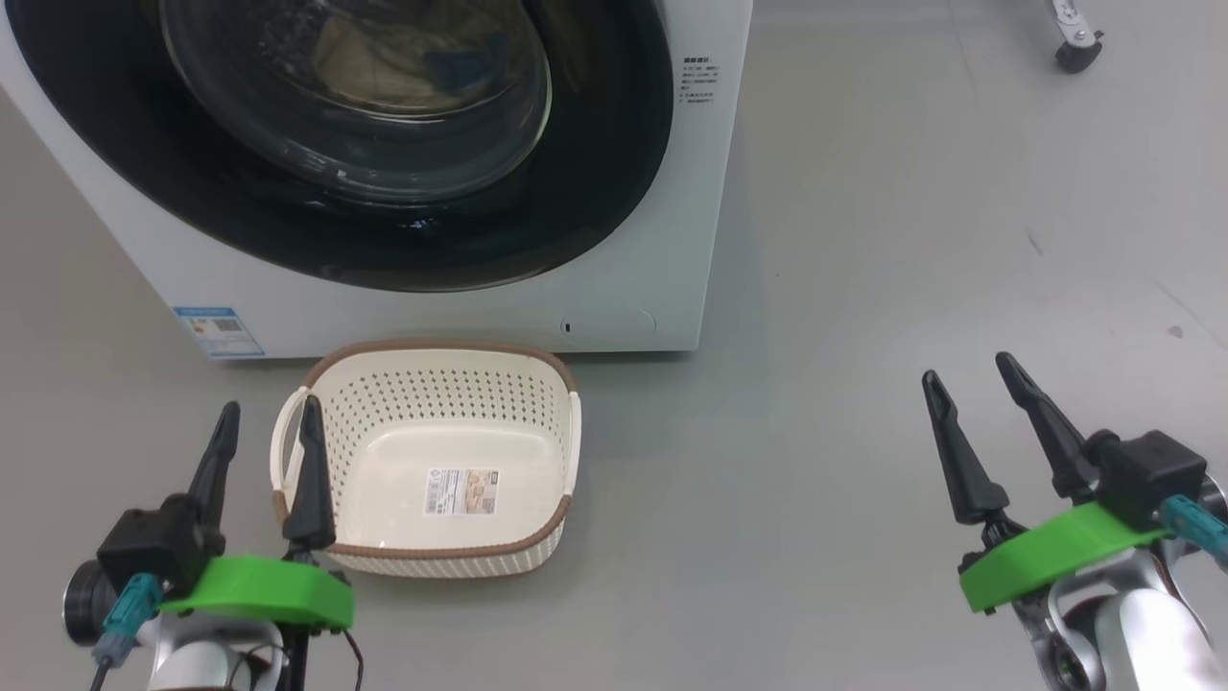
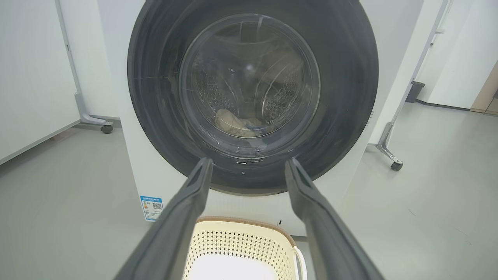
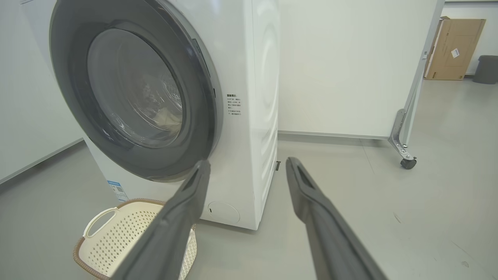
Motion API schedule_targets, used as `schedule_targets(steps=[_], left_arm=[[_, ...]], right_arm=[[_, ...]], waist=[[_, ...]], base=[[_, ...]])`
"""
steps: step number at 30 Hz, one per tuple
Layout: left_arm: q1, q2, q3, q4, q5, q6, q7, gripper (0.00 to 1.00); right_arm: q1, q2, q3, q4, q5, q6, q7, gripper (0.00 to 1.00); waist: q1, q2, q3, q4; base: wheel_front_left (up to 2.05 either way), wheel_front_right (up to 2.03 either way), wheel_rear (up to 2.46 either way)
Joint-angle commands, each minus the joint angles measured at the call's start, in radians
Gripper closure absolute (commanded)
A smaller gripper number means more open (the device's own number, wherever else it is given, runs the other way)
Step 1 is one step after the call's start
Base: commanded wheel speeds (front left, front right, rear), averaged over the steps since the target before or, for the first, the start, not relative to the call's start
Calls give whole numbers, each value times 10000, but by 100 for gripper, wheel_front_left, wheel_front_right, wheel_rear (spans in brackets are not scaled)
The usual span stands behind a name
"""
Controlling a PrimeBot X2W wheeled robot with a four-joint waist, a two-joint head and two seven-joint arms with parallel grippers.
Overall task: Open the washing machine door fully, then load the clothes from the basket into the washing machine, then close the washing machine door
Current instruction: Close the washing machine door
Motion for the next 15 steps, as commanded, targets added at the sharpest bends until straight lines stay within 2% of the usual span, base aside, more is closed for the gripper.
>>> schedule_targets(steps=[1,9,15], left_arm=[[-147,336,493,-406,-59,84,-43,0],[233,449,534,-784,-66,290,60,0],[414,473,487,-1032,-64,406,149,0]], right_arm=[[-56,-8,164,-609,42,-36,96,0],[849,-7,-137,-1592,111,-36,458,0],[1158,-7,-325,-1814,181,-36,590,0]], waist=[[1,-1,-113,-93],[1,-1,-393,-259],[1,-1,-507,-321]], base=[[0,0,0],[0,0,0],[0,0,0]])
